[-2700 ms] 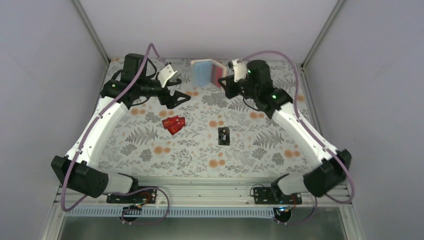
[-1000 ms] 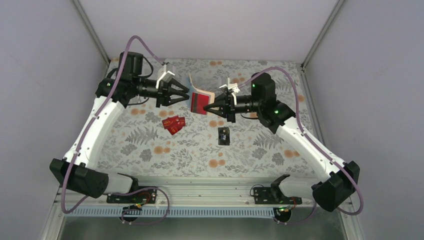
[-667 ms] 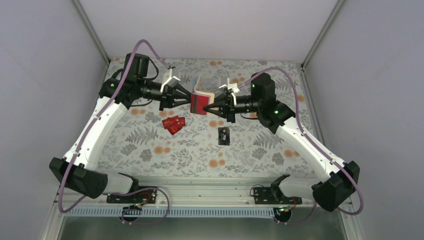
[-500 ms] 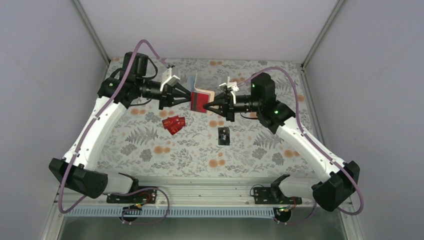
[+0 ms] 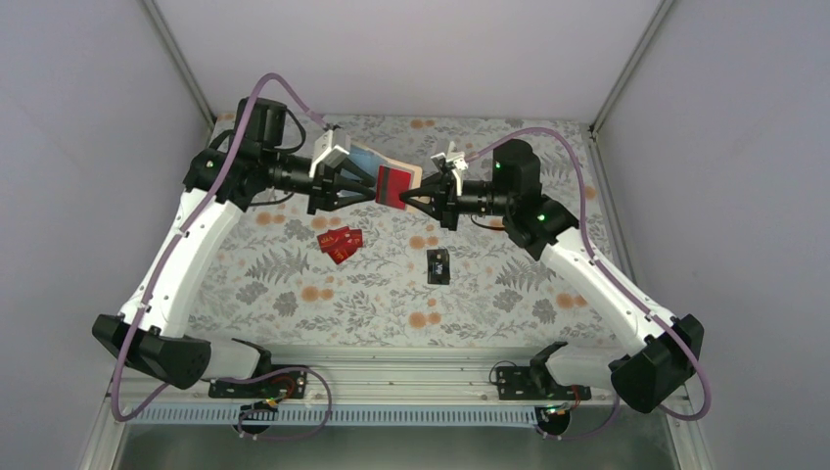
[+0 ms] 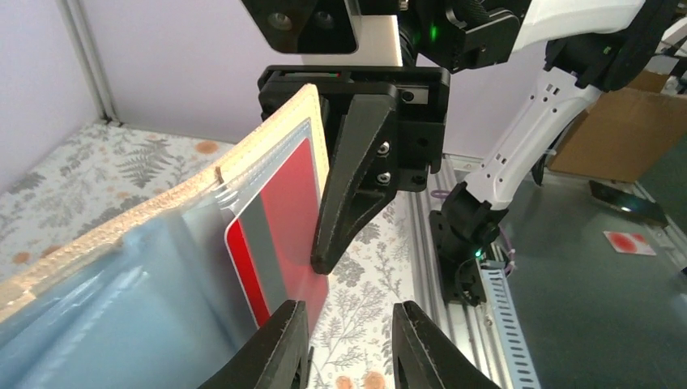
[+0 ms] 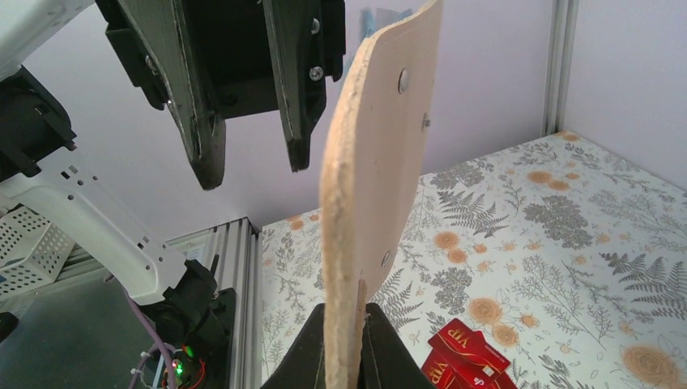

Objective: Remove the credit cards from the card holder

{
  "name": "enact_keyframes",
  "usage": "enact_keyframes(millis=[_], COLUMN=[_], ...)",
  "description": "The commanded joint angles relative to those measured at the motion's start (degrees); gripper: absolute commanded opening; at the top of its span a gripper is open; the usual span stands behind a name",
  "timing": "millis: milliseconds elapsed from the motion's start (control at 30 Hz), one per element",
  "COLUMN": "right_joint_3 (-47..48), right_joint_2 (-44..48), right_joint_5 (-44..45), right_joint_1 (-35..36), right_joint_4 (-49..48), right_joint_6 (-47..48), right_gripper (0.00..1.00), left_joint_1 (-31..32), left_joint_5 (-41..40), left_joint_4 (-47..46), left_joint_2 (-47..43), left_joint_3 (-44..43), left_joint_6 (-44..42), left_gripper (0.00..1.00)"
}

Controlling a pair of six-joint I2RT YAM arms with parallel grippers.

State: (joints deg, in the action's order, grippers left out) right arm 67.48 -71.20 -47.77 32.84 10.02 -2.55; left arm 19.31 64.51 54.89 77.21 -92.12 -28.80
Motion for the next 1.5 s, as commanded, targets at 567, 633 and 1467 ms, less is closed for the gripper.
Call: enact_keyframes(millis=[567,633,1467], right_joint_3=[1.0,0.8,-0.7], right_joint_2=[1.1,1.2,2.3], right_joint_5=[-3.4,-3.3,-5.8], right_joint_1=[-0.4,-0.5,-1.5], right_joint_4=[-1.2,-0.8,-0.2], right_joint_6=[2.0,2.2,3.7], right_gripper=[0.04,0.04,0.04], left_joint_1=[5.0,3.4,0.8], left_joint_5=[3.0,4.6,-0.1], left_joint_4=[3.3,3.9,2.4], left_joint_2=[1.6,0.9,-0.5], left_joint_3=[-2.9,-2.2,0.3], left_joint_6=[-4.3,-5.1,-3.5], left_gripper=[0.02,0.02,0.20])
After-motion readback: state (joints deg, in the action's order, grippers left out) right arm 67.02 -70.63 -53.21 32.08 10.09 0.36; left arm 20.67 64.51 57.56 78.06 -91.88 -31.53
